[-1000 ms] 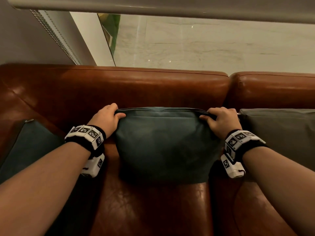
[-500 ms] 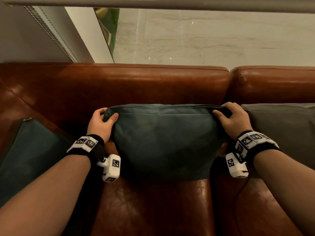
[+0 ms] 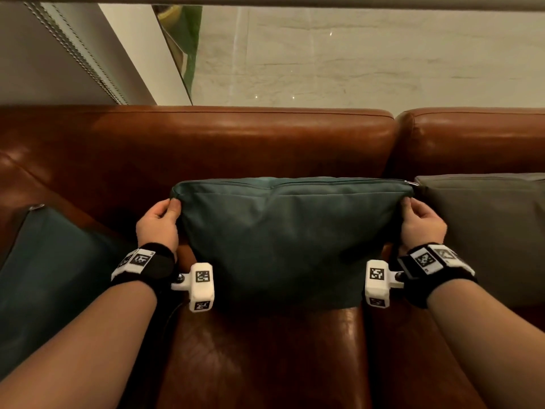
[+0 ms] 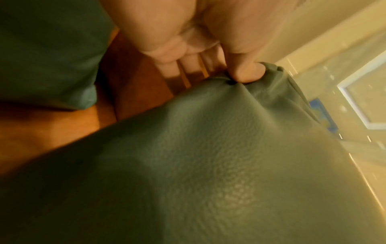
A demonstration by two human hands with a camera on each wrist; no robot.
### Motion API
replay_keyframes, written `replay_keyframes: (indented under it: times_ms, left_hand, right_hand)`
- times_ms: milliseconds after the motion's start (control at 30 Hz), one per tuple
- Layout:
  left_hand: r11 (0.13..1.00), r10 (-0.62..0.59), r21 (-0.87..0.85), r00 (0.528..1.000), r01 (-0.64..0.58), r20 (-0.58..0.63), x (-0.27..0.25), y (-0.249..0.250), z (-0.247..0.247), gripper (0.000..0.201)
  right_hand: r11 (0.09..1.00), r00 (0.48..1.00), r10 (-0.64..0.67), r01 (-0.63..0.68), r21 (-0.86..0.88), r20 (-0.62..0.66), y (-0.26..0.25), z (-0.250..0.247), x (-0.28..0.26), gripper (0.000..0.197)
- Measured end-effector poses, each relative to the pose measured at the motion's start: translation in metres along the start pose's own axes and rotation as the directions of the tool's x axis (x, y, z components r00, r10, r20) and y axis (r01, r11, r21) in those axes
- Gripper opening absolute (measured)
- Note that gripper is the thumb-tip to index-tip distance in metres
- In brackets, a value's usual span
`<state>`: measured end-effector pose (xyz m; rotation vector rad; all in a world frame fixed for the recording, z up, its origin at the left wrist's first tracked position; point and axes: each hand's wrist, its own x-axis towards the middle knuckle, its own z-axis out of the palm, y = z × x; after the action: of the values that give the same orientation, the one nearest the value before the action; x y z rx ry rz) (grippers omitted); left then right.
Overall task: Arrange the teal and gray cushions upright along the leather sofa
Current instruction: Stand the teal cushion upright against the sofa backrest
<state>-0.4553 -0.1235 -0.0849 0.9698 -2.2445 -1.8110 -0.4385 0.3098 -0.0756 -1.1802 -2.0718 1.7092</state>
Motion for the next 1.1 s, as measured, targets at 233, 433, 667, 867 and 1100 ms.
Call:
replay_keyframes:
  times_ms: [233, 433, 667, 867, 1100]
  left_hand:
    - [0.993, -0.091, -0.08, 0.993, 0.085, -0.076, -0.012, -0.004, 0.014, 0.035]
    - [0.95, -0.23, -0.176, 0.958, 0.259, 0.171, -0.021, -0.037, 0.01, 0.034]
    - [0.997, -0.068, -0.026, 0.997, 0.067, -0.037, -0.017, -0.035, 0.019, 0.026]
    - [0.972, -0.215, -0.09, 0.976, 0.218, 0.039, -0.022, -0.056, 0.018, 0.042]
    - [0.988, -0.13, -0.09, 0.991, 0.127, -0.025, -0.03, -0.068, 0.024, 0.013]
  right_hand:
    - [0.998, 0.999, 0.035, -0.035, 0.053, 0.0, 0.006, 0.001, -0.002, 0.023]
    - [0.96, 0.935, 0.214, -0.254, 0.115, 0.284, 0.032, 0.006, -0.012, 0.045]
    - [0.995, 0.996, 0.073, -0.07, 0.066, -0.045, 0.027, 0.011, -0.016, 0.032]
    - [0.941, 0.941, 0.243, -0.288, 0.176, 0.236, 0.049, 0.002, -0.01, 0.036]
    - [0.99, 0.989, 0.14, -0.14, -0.005, 0.056, 0.071, 0.008, -0.007, 0.031]
